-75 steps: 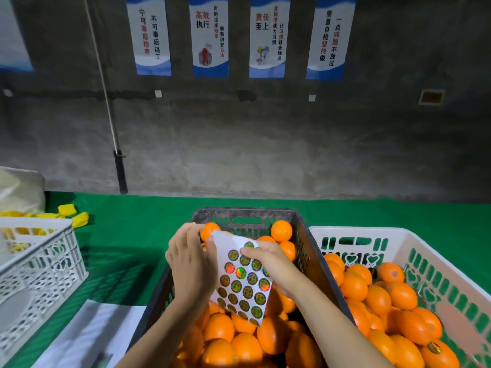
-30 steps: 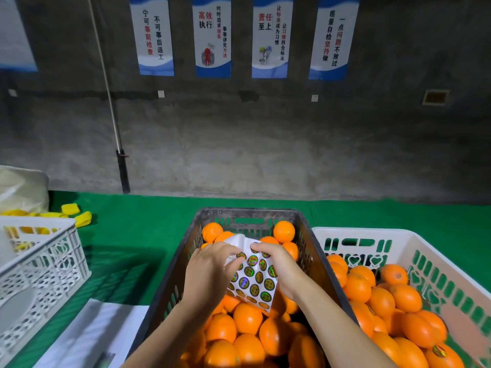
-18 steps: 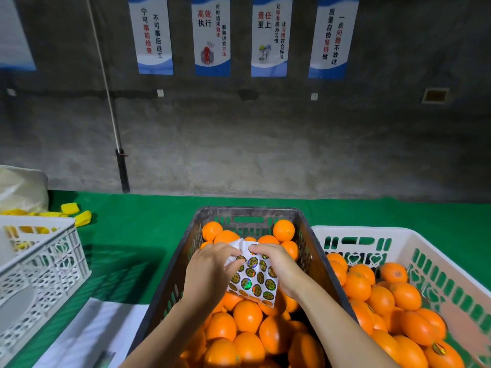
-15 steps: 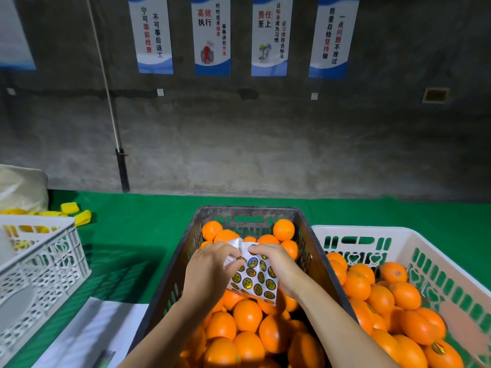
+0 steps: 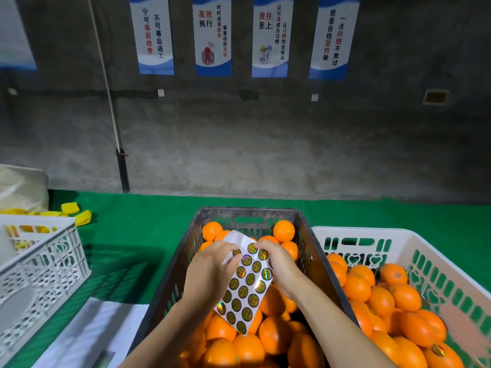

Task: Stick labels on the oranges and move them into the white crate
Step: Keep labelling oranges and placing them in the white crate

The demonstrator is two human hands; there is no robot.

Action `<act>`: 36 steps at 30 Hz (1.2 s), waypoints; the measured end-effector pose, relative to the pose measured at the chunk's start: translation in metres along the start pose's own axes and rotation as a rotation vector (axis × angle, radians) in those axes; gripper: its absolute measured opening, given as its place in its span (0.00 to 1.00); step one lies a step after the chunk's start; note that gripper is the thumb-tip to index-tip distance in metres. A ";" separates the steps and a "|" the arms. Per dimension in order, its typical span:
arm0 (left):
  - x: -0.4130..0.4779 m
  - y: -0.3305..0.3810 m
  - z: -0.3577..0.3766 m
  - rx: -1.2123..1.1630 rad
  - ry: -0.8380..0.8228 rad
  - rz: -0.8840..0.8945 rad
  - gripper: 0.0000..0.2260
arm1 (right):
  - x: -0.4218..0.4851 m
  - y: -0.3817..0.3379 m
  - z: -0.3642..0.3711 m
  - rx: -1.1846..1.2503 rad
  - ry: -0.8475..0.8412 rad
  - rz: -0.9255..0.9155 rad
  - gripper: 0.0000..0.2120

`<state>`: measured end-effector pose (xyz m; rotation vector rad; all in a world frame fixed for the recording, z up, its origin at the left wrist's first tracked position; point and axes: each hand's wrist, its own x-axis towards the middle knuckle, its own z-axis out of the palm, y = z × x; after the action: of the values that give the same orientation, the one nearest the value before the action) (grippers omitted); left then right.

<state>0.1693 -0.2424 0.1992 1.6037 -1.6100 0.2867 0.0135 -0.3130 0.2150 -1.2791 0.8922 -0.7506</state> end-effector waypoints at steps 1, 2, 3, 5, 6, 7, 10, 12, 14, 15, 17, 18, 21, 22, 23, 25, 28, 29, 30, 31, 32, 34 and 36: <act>0.000 0.001 0.000 -0.008 0.009 -0.005 0.07 | 0.000 0.000 0.000 -0.009 -0.002 -0.041 0.12; 0.001 0.001 -0.001 -0.010 0.019 -0.005 0.07 | -0.001 -0.001 0.000 -0.017 -0.007 -0.082 0.12; 0.001 0.002 -0.002 -0.006 0.029 -0.001 0.07 | -0.001 -0.001 0.000 -0.025 -0.014 -0.106 0.12; 0.003 0.002 -0.002 0.013 0.043 0.017 0.06 | -0.001 0.000 -0.001 -0.035 -0.032 -0.128 0.11; 0.003 0.002 -0.002 0.016 0.042 0.022 0.06 | -0.002 0.001 -0.001 -0.040 -0.037 -0.133 0.11; 0.003 0.001 -0.002 0.011 0.038 0.019 0.05 | -0.002 0.000 0.000 -0.046 -0.035 -0.137 0.10; 0.001 0.000 -0.001 -0.024 0.028 -0.004 0.04 | -0.003 -0.001 0.000 -0.061 -0.015 -0.137 0.10; 0.002 0.001 -0.001 -0.044 0.024 -0.018 0.03 | -0.004 -0.002 0.000 -0.053 -0.008 -0.138 0.10; 0.003 0.001 0.000 -0.046 0.028 -0.013 0.04 | -0.004 -0.002 0.001 -0.036 -0.014 -0.143 0.10; 0.003 0.001 0.001 -0.034 0.028 -0.010 0.06 | -0.005 -0.003 0.002 -0.023 -0.015 -0.140 0.10; 0.001 0.003 0.001 -0.015 0.016 -0.021 0.09 | -0.006 -0.004 0.003 0.020 -0.017 -0.129 0.10; 0.001 0.003 0.002 -0.012 0.014 -0.023 0.10 | -0.006 -0.004 0.003 0.050 -0.021 -0.121 0.10; 0.000 0.003 0.002 -0.006 0.019 -0.019 0.09 | -0.005 -0.005 0.003 0.140 -0.045 -0.107 0.10; 0.001 0.003 0.002 -0.003 0.019 -0.022 0.09 | -0.005 -0.005 0.003 0.158 -0.052 -0.102 0.10; 0.001 0.004 0.003 -0.001 0.017 -0.033 0.09 | -0.004 -0.004 0.003 0.169 -0.058 -0.096 0.11; 0.000 0.004 0.004 0.000 0.019 -0.061 0.11 | -0.003 -0.003 0.004 0.169 -0.057 -0.079 0.11; 0.000 0.004 0.003 0.006 0.039 -0.093 0.14 | -0.001 -0.001 0.005 0.151 -0.040 -0.057 0.11; 0.000 0.004 0.003 0.019 0.040 -0.083 0.13 | 0.000 -0.001 0.006 0.159 -0.042 -0.051 0.11; 0.001 0.003 0.002 0.039 0.036 -0.066 0.12 | -0.001 -0.002 0.006 0.172 -0.046 -0.044 0.10; 0.001 0.003 0.002 0.058 0.029 -0.054 0.10 | -0.001 -0.003 0.007 0.184 -0.050 -0.037 0.10; 0.001 0.003 0.001 0.067 0.022 -0.049 0.10 | -0.001 -0.004 0.007 0.198 -0.056 -0.028 0.09; 0.000 0.002 0.001 0.065 0.016 -0.046 0.10 | -0.001 -0.004 0.008 0.239 -0.071 0.005 0.09; -0.001 0.003 0.001 0.065 0.009 -0.037 0.09 | -0.001 -0.004 0.008 0.259 -0.087 0.025 0.10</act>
<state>0.1664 -0.2423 0.1993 1.6768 -1.5764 0.3290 0.0201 -0.3087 0.2191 -1.0616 0.7145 -0.7587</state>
